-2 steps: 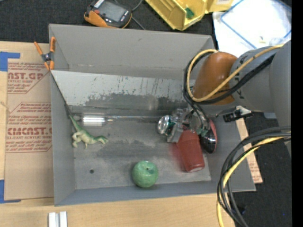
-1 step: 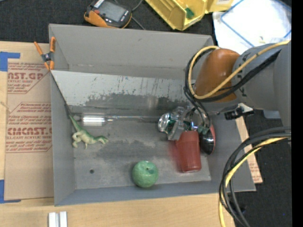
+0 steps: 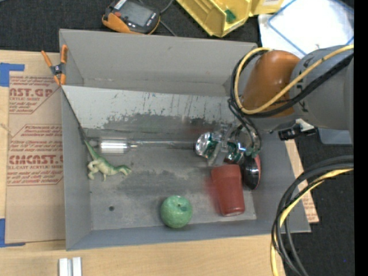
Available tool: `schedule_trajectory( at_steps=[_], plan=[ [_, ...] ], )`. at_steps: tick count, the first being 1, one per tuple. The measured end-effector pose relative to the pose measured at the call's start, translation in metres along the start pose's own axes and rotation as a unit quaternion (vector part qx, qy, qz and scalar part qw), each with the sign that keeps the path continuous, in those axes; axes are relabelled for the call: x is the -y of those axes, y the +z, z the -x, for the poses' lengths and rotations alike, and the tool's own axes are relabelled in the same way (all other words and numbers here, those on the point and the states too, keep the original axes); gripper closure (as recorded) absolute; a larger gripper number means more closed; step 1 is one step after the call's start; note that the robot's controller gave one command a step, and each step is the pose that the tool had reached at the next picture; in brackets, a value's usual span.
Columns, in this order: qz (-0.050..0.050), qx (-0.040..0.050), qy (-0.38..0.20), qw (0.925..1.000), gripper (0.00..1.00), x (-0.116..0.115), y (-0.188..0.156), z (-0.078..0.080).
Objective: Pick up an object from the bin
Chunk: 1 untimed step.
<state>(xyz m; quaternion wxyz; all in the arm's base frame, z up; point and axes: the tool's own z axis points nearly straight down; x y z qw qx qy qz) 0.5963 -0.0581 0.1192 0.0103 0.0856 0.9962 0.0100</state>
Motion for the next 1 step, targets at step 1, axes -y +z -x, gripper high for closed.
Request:
schedule_trajectory(
  at_steps=[1],
  plan=[
    [0.001,-0.0006,0.0,1.0,1.0,-0.0019,-0.0354,0.0005]
  ],
)
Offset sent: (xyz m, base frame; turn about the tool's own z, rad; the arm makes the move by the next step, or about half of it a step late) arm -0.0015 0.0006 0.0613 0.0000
